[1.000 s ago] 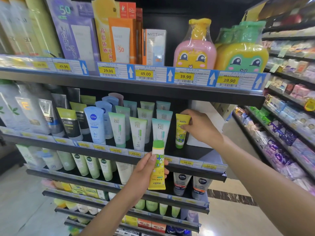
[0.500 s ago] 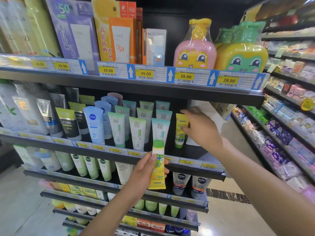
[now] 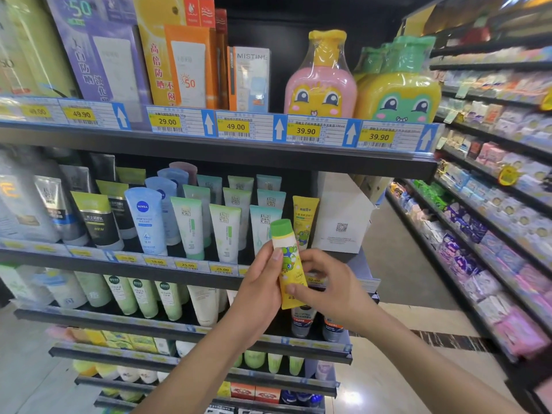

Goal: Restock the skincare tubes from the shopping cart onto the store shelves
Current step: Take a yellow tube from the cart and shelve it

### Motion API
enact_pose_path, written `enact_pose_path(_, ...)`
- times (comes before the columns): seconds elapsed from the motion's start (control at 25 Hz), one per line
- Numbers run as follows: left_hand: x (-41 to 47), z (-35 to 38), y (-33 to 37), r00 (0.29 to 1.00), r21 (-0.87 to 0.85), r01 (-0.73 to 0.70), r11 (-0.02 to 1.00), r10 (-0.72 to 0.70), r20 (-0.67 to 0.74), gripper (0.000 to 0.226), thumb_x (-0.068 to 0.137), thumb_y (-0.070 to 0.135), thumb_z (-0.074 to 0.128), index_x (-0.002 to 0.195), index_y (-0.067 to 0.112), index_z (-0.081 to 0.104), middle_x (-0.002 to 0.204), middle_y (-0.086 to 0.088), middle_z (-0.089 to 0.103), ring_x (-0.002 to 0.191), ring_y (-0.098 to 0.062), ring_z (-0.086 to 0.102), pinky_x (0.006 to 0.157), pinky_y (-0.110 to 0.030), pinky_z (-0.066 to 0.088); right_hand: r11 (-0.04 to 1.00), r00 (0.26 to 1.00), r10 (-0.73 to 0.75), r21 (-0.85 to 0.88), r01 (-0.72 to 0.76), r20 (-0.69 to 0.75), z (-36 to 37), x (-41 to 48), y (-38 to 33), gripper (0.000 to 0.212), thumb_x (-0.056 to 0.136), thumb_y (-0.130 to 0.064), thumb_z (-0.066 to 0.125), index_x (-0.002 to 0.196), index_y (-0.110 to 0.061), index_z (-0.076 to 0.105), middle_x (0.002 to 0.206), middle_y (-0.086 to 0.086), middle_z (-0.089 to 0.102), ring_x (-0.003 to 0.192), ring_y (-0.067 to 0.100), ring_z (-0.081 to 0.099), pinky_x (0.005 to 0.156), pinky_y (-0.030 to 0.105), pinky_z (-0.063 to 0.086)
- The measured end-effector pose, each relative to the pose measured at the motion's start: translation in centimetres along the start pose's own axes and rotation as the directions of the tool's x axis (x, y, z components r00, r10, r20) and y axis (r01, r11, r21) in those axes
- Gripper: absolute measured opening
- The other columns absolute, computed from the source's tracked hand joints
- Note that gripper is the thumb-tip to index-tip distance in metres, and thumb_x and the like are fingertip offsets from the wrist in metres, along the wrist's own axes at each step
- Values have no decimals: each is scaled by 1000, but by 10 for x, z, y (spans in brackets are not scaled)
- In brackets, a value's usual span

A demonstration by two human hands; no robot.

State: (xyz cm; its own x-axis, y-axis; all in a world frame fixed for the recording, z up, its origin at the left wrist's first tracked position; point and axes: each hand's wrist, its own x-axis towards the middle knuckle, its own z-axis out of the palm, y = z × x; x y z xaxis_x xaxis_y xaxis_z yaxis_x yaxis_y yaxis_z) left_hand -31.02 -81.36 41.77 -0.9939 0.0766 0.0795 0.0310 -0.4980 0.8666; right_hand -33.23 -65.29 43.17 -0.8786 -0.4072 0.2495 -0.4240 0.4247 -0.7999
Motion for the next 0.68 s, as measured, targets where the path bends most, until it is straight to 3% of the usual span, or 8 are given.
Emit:
enact_pose_path(0.12, 1, 5, 0, 999, 17, -35, 999, 35, -5, 45, 98, 35, 51, 141, 21, 55, 133, -4, 70, 125, -20, 66, 104, -41, 55, 997, 999, 29, 77, -26, -34, -12, 1, 4, 43, 81, -27, 86, 116, -36, 62, 99, -9, 76, 102, 9, 70, 102, 38, 50)
enact_pose_path(0.24, -1, -6, -1, 982, 392, -182, 902, 186, 28, 36, 105, 46, 48, 137, 34, 56, 133, 13, 67, 128, -9, 61, 107, -38, 49, 987, 989, 81, 152, -62, -125, -39, 8, -4, 52, 71, -27, 90, 114, -32, 61, 93, -6, 77, 88, 9, 71, 83, 29, 56)
enact_pose_path(0.32, -2, -26, -8, 942, 692, -255, 675, 335, 22, 32, 107, 39, 47, 139, 38, 52, 135, 27, 58, 131, 1, 52, 108, -33, 45, 978, 971, 95, 204, -49, -221, -60, 18, -12, 56, 63, -32, 90, 111, -31, 63, 89, -2, 76, 79, 13, 69, 74, 29, 57)
enact_pose_path(0.4, -3, -51, -18, 863, 911, -255, 323, 502, 63, 35, 106, 31, 48, 140, 35, 51, 137, 29, 50, 133, 0, 46, 110, -36, 42, 965, 966, 59, 262, 10, -253, -74, 29, -16, 59, 60, -34, 90, 112, -28, 63, 85, 2, 76, 79, 22, 69, 77, 40, 59)
enact_pose_path(0.48, -2, -74, -32, 809, 979, -197, -46, 557, 188, 43, 97, 27, 51, 140, 30, 55, 140, 17, 51, 135, -11, 47, 111, -42, 38, 961, 965, 31, 272, 42, -260, -77, 39, -17, 60, 60, -32, 89, 112, -23, 61, 86, 0, 76, 81, 24, 71, 77, 42, 61)
enact_pose_path(0.52, -1, -83, -38, 803, 973, -169, -157, 550, 228, 46, 94, 27, 53, 140, 28, 57, 140, 13, 52, 136, -16, 48, 111, -44, 37, 969, 963, 23, 242, 44, -269, -75, 44, -16, 58, 61, -31, 89, 112, -23, 61, 87, -2, 77, 83, 22, 72, 78, 40, 62)
enact_pose_path(0.6, 0, -91, -43, 810, 957, -140, -256, 526, 260, 50, 92, 25, 57, 142, 26, 57, 141, 8, 54, 138, -20, 49, 110, -48, 37, 978, 962, 2, 199, 55, -274, -72, 52, -15, 50, 68, -26, 90, 111, -23, 63, 94, -1, 77, 89, 21, 73, 80, 36, 60)
enact_pose_path(0.68, -2, -94, -45, 819, 949, -133, -284, 508, 267, 53, 92, 23, 60, 144, 26, 55, 143, 6, 54, 140, -20, 47, 110, -49, 37, 983, 963, -12, 173, 61, -268, -68, 60, -14, 39, 76, -18, 88, 108, -22, 65, 96, 1, 76, 93, 18, 71, 77, 26, 58)
